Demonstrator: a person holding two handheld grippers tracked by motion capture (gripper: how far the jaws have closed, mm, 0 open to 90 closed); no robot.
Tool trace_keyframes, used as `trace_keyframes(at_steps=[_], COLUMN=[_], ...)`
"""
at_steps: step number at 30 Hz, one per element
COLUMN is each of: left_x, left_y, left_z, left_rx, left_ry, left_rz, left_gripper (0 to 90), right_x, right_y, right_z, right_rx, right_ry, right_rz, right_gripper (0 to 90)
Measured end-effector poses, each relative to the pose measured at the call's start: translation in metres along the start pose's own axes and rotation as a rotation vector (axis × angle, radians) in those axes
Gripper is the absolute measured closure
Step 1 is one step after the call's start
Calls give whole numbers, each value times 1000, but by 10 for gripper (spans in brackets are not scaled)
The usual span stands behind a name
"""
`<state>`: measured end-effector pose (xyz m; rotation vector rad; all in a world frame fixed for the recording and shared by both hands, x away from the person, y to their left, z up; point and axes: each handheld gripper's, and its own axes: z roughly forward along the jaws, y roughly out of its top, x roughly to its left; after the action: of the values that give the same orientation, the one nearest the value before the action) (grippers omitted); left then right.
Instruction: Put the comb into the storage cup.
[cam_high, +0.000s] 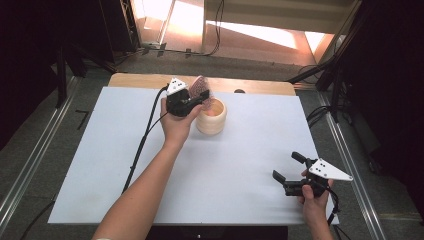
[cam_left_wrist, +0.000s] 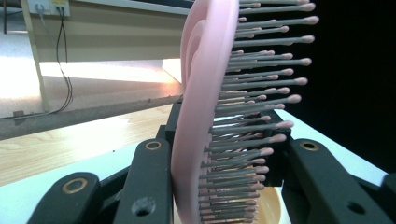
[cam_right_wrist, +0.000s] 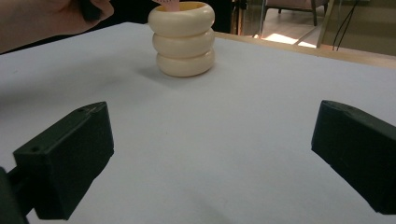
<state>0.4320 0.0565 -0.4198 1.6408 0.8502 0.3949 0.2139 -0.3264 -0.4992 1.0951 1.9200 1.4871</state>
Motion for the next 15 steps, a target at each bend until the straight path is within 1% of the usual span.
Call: trace_keyframes(at_steps=[4, 5, 6, 7, 8, 13, 14, 15], left_x=[1, 2, 5, 5, 8, 12, 13, 13], left_y=[-1, -1, -1, -1, 0, -1, -2, -2], left_z=[0, 0, 0, 0, -1, -2, -3, -3], left_rx=[-1, -2, 0, 0, 7, 17, 25, 25], left_ry=[3, 1, 3, 3, 6, 11, 21, 21], left_rz=[-7, -16, -34, -34, -48, -58, -61, -61], left_gripper=[652, 651, 649, 647, 643, 622, 614, 596], right_x=[1, 1, 1, 1, 1, 1, 1, 1], right_y=[0, 0, 0, 0, 0, 0, 0, 0], right_z=[1, 1, 1, 1, 1, 1, 1, 1], right_rx=[3, 3, 3, 3, 3, 4, 4, 4], right_ry=[0, 1, 1, 1, 1, 2, 2, 2], right_rz=[4, 3, 1, 1, 4, 4, 5, 5], right_gripper=[0, 0, 0, 0, 0, 0, 0, 0])
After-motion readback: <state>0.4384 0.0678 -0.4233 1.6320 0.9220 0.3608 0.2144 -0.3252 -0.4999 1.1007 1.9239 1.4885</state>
